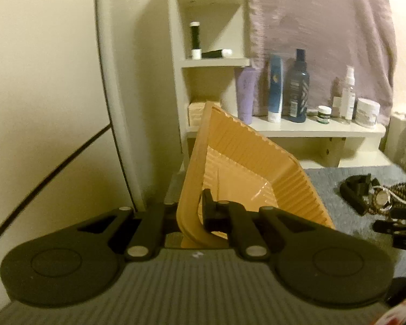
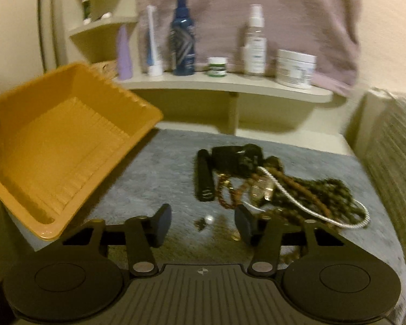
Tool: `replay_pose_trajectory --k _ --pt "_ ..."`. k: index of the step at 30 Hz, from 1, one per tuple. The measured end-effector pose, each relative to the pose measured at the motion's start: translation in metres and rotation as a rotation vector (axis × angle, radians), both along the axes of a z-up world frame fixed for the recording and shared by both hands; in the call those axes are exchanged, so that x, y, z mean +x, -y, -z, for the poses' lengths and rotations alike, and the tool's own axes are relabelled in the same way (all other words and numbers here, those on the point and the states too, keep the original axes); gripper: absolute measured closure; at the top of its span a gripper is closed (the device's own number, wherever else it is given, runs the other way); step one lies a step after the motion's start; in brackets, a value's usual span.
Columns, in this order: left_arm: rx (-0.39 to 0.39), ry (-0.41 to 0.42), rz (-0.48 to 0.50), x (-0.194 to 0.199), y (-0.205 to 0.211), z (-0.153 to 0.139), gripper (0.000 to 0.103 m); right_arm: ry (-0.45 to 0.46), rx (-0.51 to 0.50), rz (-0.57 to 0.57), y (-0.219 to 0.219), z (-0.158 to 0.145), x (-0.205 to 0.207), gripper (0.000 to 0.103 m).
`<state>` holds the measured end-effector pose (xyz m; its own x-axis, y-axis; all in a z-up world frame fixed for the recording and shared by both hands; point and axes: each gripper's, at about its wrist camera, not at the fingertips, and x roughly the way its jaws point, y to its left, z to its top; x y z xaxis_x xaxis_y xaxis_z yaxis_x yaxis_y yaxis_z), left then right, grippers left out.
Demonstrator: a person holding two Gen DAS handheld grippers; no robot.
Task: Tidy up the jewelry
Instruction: 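Grasp the orange tray rim with the left tool and tilt it up, then pick a small earring with the right tool and drop it in the tray while left holds tray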
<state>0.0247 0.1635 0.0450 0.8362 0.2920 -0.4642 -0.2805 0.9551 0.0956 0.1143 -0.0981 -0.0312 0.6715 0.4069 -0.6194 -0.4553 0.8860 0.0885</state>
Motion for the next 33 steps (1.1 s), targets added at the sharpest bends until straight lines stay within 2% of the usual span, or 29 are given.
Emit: replay_pose_trajectory --k 2,9,11,17,20,23,26,33 --pt "0.020 -0.006 0.006 0.003 0.003 -0.003 0.096 -0.003 -0.037 -0.018 -0.007 0.008 0.005 0.065" --pt "0.060 -0.022 0.010 0.008 0.010 -0.003 0.098 -0.014 -0.073 -0.017 -0.012 0.023 0.011 0.077" --pt "0.073 -0.029 0.010 0.011 0.011 -0.004 0.098 -0.008 -0.072 -0.025 -0.011 0.023 0.010 0.087" --pt "0.067 -0.031 0.005 0.012 0.009 -0.004 0.098 0.009 -0.066 -0.012 -0.011 0.018 0.008 0.087" --pt "0.063 -0.033 0.003 0.011 0.009 -0.004 0.098 0.028 -0.034 -0.028 -0.012 0.004 0.004 0.087" --pt "0.069 -0.031 0.005 0.011 0.011 -0.004 0.098 0.036 0.048 -0.085 -0.021 -0.016 -0.001 0.087" --pt "0.064 -0.029 0.004 0.012 0.009 -0.004 0.098 0.049 0.088 -0.179 -0.043 -0.032 -0.008 0.087" --pt "0.056 -0.026 0.002 0.011 0.008 -0.004 0.098 0.021 0.115 -0.304 -0.088 -0.034 -0.017 0.087"
